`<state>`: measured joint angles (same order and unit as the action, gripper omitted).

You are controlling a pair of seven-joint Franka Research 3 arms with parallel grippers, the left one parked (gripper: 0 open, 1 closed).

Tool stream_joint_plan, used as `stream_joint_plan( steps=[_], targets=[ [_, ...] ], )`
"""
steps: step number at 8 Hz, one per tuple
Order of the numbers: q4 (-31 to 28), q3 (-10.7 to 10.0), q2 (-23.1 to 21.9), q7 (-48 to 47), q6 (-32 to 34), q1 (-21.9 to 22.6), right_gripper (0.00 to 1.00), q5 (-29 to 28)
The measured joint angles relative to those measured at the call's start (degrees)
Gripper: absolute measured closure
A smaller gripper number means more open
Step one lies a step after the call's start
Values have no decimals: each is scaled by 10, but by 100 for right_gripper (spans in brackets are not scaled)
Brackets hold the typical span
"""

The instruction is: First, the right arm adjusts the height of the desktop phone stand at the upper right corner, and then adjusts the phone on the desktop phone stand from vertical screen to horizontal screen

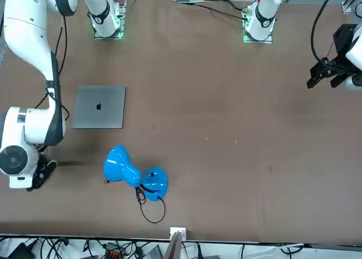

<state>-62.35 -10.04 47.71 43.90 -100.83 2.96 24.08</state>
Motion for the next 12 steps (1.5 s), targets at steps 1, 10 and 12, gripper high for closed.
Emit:
stream_joint_plan(
  steps=[1,10,12],
  targets=[
    [0,0,-5,26,-1,-6,83,-19],
    [0,0,-37,129,-4,-39,83,-156],
    [0,-1,-41,170,-3,-51,83,-197]
  ],
)
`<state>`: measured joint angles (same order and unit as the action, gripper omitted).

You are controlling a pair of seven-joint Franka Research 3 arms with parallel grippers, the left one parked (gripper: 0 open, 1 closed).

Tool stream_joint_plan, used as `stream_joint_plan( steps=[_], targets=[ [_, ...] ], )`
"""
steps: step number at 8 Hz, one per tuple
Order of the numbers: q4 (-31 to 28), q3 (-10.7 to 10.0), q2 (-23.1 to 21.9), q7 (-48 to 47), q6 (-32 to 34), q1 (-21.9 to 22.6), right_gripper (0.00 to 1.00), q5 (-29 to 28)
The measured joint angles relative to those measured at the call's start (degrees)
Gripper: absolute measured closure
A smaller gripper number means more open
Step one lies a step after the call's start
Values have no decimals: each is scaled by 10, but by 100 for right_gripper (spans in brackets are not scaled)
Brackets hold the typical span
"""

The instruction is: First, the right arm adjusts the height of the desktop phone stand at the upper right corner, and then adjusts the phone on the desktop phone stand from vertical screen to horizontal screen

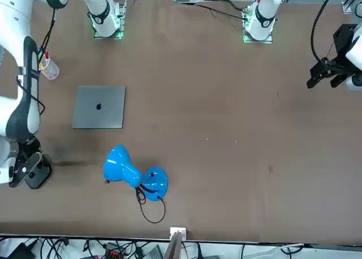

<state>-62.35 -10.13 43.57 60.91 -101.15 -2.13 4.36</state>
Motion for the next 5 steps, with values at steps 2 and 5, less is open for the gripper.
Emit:
stream_joint_plan(
  steps=[2,5],
  targets=[
    [0,0,-4,24,2,-9,83,-31],
    [0,-1,-6,30,2,-15,83,-60]
  ],
)
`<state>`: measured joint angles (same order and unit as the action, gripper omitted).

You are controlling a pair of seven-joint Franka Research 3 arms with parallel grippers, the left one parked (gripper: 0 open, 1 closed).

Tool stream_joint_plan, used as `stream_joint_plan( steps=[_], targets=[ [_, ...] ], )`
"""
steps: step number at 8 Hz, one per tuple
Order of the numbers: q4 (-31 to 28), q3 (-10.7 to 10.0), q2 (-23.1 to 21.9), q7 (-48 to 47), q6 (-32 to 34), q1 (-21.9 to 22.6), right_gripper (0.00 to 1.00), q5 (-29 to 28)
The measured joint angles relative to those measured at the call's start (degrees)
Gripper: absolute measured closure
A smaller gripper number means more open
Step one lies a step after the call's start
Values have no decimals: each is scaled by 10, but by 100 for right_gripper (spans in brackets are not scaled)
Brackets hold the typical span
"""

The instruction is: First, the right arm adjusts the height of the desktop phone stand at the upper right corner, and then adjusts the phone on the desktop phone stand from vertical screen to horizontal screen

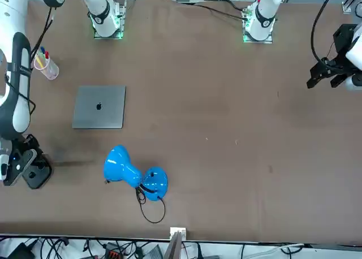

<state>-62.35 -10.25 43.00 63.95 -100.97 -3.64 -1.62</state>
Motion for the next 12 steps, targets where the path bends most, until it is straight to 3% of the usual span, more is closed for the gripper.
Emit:
stream_joint_plan(
  steps=[6,12],
  targets=[
    [-9,-1,-6,3,-28,-19,83,-63],
    [-49,-1,-28,3,-68,-22,83,-77]
  ],
)
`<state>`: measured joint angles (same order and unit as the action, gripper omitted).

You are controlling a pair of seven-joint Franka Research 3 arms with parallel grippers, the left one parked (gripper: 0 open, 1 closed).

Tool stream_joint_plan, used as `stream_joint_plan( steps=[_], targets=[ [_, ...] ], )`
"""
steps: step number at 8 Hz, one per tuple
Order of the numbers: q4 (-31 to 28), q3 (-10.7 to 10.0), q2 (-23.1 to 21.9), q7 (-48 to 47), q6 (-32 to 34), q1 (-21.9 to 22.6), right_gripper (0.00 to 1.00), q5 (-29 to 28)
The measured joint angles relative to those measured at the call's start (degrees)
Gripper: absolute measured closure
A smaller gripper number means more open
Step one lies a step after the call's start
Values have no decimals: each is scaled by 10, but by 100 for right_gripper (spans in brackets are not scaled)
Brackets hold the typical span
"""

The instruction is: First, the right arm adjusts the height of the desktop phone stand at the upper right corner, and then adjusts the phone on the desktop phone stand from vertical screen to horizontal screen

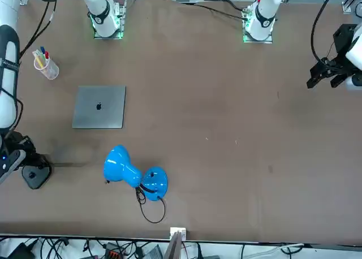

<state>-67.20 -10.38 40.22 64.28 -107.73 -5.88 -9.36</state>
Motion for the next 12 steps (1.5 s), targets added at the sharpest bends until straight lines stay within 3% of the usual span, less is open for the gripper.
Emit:
stream_joint_plan(
  steps=[4,8,10,12],
  targets=[
    [-3,8,-1,9,-5,2,74,-8],
    [-2,14,-15,8,3,8,4,-17],
    [0,13,-30,7,18,7,0,-17],
    [6,14,-51,-53,45,11,0,-17]
  ],
)
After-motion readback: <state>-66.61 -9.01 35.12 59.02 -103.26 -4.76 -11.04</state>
